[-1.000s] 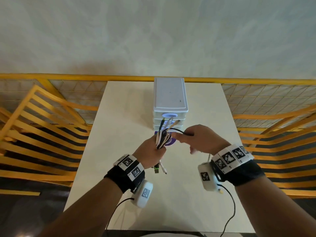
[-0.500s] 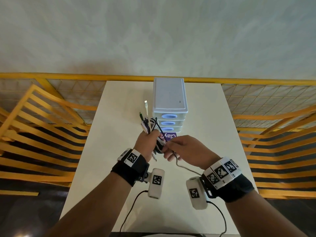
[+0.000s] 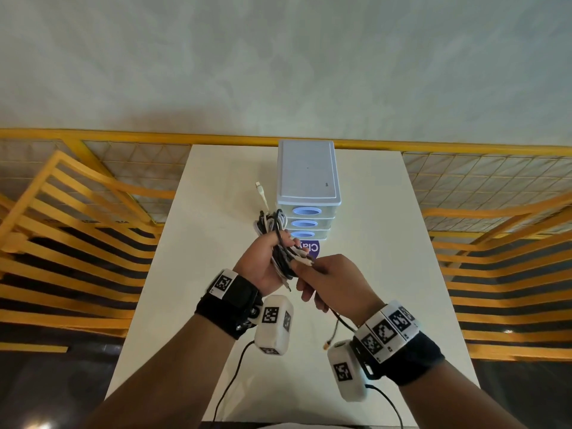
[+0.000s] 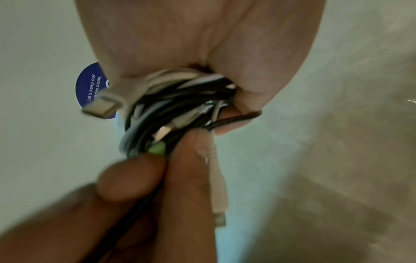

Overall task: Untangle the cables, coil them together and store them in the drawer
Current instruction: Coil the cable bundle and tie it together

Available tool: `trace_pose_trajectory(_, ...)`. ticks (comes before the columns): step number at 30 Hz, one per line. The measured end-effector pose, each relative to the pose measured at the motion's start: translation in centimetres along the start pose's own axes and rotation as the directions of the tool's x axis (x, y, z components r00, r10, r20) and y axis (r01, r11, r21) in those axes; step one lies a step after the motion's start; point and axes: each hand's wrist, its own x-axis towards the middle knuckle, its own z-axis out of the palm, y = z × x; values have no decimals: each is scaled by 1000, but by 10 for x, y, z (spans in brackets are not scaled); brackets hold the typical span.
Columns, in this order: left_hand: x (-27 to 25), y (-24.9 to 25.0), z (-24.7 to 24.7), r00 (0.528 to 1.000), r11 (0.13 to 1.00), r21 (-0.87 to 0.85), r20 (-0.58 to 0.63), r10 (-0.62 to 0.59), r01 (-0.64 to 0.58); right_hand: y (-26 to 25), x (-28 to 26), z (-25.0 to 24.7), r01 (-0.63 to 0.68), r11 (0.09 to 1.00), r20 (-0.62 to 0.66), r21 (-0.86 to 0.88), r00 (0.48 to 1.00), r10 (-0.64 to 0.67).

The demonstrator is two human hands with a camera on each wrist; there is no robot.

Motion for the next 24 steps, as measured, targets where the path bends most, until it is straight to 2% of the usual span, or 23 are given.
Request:
trace_pose_trajectory(5, -1, 4, -5, 996, 999, -37, 83, -22, 25, 2, 3, 0, -28, 982, -40, 185, 999, 36)
trace_pose_trajectory(8, -3, 8, -2, 994, 999, -17, 106, -32, 34, 1, 3, 0, -25, 971, -40, 239, 999, 36)
trace_pose_trajectory(11, -5, 11, 3, 997, 996, 69, 53, -64, 60, 3, 4, -2, -23, 907, -21, 421, 999, 35)
trace_pose_trajectory(13, -9, 13, 10, 992, 981, 180, 91, -89, 72, 5, 5, -2, -25, 839, 7, 544, 1000, 25)
trace_pose_trajectory(14, -11, 13, 13, 989, 972, 227, 120, -91, 62, 7, 5, -1, -23, 834, 13, 551, 1000, 19)
trace_pose_trajectory(16, -13, 12, 16, 983, 960, 280, 173, -69, 18, 10, 6, 0, -13, 879, -2, 477, 1000, 16)
trace_pose_trajectory(19, -14, 10, 18, 978, 965, 260, 206, -37, -18, 11, 6, -1, 30, 970, -64, 241, 998, -16)
trace_pose_trajectory(20, -12, 9, 18, 983, 958, 285, 185, -18, -37, 10, 6, -1, 54, 989, -72, 141, 996, -44)
trace_pose_trajectory(22, -7, 7, 20, 997, 942, 333, 66, 32, -52, 9, 4, 0, 115, 993, -62, 5, 991, -115)
trace_pose_trajectory(24, -3, 8, 20, 995, 956, 285, -42, 90, -75, 9, 0, 2, 176, 984, -50, -12, 983, -176)
